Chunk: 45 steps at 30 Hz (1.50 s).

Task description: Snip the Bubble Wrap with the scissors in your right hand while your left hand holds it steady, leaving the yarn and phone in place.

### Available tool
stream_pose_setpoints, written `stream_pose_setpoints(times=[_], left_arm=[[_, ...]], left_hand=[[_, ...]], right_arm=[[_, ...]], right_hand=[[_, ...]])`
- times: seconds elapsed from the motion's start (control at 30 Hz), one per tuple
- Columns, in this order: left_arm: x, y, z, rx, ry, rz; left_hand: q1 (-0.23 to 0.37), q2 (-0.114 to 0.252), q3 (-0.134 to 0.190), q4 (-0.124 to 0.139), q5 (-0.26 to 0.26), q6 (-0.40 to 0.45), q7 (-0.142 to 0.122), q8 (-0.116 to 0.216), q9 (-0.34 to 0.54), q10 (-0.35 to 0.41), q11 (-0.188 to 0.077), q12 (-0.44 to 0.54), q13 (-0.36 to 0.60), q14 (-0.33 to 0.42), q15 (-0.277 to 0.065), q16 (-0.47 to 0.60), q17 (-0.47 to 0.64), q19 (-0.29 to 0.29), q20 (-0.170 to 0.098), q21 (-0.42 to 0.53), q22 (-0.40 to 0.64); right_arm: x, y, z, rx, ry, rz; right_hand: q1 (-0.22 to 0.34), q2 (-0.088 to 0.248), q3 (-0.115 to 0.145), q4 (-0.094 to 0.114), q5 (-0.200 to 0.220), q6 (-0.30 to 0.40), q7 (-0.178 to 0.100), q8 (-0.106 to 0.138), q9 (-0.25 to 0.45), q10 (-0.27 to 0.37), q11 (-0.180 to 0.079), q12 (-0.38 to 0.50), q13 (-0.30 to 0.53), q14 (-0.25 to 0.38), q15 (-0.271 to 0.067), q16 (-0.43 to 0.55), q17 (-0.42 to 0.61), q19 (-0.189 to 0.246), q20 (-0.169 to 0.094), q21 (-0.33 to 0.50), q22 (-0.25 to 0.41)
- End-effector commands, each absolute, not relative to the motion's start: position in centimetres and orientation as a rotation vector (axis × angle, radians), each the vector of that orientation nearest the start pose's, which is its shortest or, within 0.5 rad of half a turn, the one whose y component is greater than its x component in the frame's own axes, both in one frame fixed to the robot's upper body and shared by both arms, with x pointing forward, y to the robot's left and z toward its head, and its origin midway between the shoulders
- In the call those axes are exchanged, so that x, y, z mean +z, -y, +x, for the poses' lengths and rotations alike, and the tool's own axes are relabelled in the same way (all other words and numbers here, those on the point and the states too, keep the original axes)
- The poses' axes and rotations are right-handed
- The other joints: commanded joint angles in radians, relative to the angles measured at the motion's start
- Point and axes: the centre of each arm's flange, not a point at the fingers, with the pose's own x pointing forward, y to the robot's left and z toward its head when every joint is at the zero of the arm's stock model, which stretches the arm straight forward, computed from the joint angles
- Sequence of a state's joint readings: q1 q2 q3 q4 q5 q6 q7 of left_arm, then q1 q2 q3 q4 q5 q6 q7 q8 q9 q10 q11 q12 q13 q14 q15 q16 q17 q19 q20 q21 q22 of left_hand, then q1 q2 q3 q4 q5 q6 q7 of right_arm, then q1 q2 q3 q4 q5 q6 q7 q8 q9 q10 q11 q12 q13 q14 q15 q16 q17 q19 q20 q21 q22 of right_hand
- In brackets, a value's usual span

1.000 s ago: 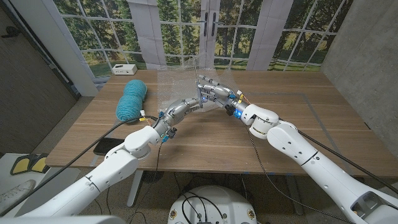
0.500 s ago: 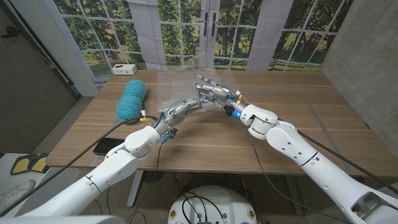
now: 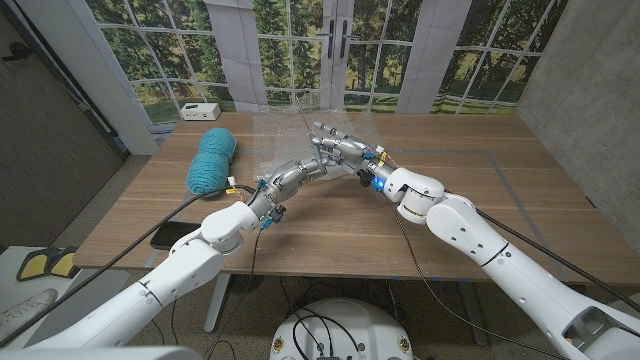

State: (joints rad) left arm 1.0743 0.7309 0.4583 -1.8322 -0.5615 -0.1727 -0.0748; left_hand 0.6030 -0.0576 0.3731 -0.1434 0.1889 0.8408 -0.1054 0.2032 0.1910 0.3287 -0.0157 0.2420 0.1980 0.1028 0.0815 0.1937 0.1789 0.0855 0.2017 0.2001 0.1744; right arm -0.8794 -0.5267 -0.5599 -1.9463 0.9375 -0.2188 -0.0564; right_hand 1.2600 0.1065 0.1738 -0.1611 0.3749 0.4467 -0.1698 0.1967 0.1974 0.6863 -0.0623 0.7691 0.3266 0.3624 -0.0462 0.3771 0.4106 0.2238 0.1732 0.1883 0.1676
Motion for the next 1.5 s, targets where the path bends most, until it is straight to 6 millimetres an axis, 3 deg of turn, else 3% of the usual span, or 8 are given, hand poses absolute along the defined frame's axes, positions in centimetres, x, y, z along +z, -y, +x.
stream_pose_setpoints(times=[0.03,0.3,0.53,0.67,0.8,0.87,0.97,1.5], left_arm=[[-5.5,-18.5,54.4,-0.586,0.584,0.21],[-5.6,-18.8,54.4,-0.585,0.582,0.209],[-5.6,-18.8,54.5,-0.592,0.582,0.178],[-5.7,-18.8,54.6,-0.579,0.591,0.154],[-5.6,-18.9,54.5,-0.578,0.597,0.142],[-5.6,-18.9,54.5,-0.583,0.596,0.138],[-5.6,-18.9,54.5,-0.583,0.592,0.147],[-5.7,-18.7,54.8,-0.595,0.57,0.151]], left_hand=[[0.016,0.006,-0.006,0.0,0.004,0.0,0.003,-0.003,0.003,0.042,-0.078,0.009,0.006,0.004,-0.014,0.004,0.003,-0.002,0.003,-0.003,0.006],[0.021,0.011,-0.007,0.001,0.003,-0.004,-0.003,-0.006,0.003,0.038,-0.05,0.006,0.008,0.008,-0.018,0.005,0.003,-0.001,0.004,-0.002,0.006],[0.024,0.014,-0.011,0.002,0.002,0.013,-0.009,0.0,0.003,0.057,-0.006,0.01,0.008,0.018,-0.023,0.007,0.003,0.007,0.005,0.001,0.006],[0.026,0.016,-0.012,0.002,0.001,0.032,-0.003,0.005,0.003,0.058,-0.006,0.008,0.008,0.02,-0.025,0.007,0.002,0.011,0.004,0.002,0.006],[0.041,0.024,-0.008,-0.003,0.002,0.022,-0.005,-0.001,0.003,0.038,-0.01,-0.002,0.007,0.02,-0.025,0.004,0.002,0.017,0.007,0.003,0.007],[0.049,0.027,-0.007,-0.005,0.001,0.006,-0.014,-0.008,0.003,0.032,0.0,-0.005,0.007,0.016,-0.023,0.002,0.002,0.017,0.008,0.003,0.007],[0.054,0.028,-0.008,-0.006,0.0,-0.015,-0.016,-0.016,0.003,0.022,0.007,-0.011,0.006,0.011,-0.02,-0.001,0.002,0.014,0.009,0.001,0.007],[0.043,0.017,-0.023,0.0,-0.005,-0.032,0.001,-0.016,0.003,0.015,0.015,-0.015,0.006,0.006,-0.008,-0.003,0.003,0.011,0.011,-0.001,0.007]], right_arm=[[0.0,7.2,53.8,0.729,0.34,0.183],[0.7,8.3,54.1,0.664,0.387,0.212],[0.5,8.5,54.1,0.64,0.399,0.215],[0.4,8.7,54.1,0.618,0.41,0.21],[0.4,8.9,54.0,0.593,0.413,0.222],[0.4,9.0,54.0,0.591,0.421,0.218],[0.4,9.1,53.9,0.58,0.423,0.221],[0.6,9.3,53.5,0.607,0.477,0.185]], right_hand=[[0.01,0.0,0.002,0.003,0.004,0.011,0.001,0.008,0.003,0.169,-0.159,0.0,0.003,0.005,-0.173,-0.003,0.002,0.006,0.003,0.002,0.003],[0.012,0.0,0.001,0.003,0.002,0.034,-0.005,0.013,0.003,0.171,-0.159,-0.002,-0.004,0.007,-0.174,-0.003,0.003,0.007,0.0,0.002,0.003],[0.021,0.001,-0.001,0.001,-0.007,0.079,-0.009,0.023,0.002,0.177,-0.158,-0.004,-0.017,0.016,-0.177,-0.001,0.005,0.007,-0.011,0.002,0.003],[0.032,-0.008,-0.003,-0.005,-0.015,0.099,-0.007,0.024,0.002,0.202,-0.159,0.0,-0.028,0.02,-0.177,-0.002,0.005,0.004,-0.011,0.0,0.002],[0.042,-0.016,-0.005,-0.006,-0.024,0.131,-0.004,0.029,0.002,0.22,-0.159,0.001,-0.042,0.031,-0.178,0.001,0.007,-0.017,-0.032,-0.007,0.002],[0.044,-0.017,-0.005,-0.006,-0.026,0.143,-0.003,0.031,0.002,0.224,-0.158,0.001,-0.045,0.033,-0.179,0.002,0.007,-0.027,-0.036,-0.009,0.001],[0.047,-0.019,-0.006,-0.006,-0.029,0.146,-0.005,0.03,0.002,0.228,-0.158,0.001,-0.05,0.034,-0.179,0.001,0.007,-0.037,-0.012,-0.011,0.001],[0.048,-0.021,-0.007,-0.004,-0.033,0.144,-0.009,0.024,0.002,0.232,-0.159,0.0,-0.056,0.028,-0.177,-0.003,0.007,-0.042,0.003,-0.01,0.001]])
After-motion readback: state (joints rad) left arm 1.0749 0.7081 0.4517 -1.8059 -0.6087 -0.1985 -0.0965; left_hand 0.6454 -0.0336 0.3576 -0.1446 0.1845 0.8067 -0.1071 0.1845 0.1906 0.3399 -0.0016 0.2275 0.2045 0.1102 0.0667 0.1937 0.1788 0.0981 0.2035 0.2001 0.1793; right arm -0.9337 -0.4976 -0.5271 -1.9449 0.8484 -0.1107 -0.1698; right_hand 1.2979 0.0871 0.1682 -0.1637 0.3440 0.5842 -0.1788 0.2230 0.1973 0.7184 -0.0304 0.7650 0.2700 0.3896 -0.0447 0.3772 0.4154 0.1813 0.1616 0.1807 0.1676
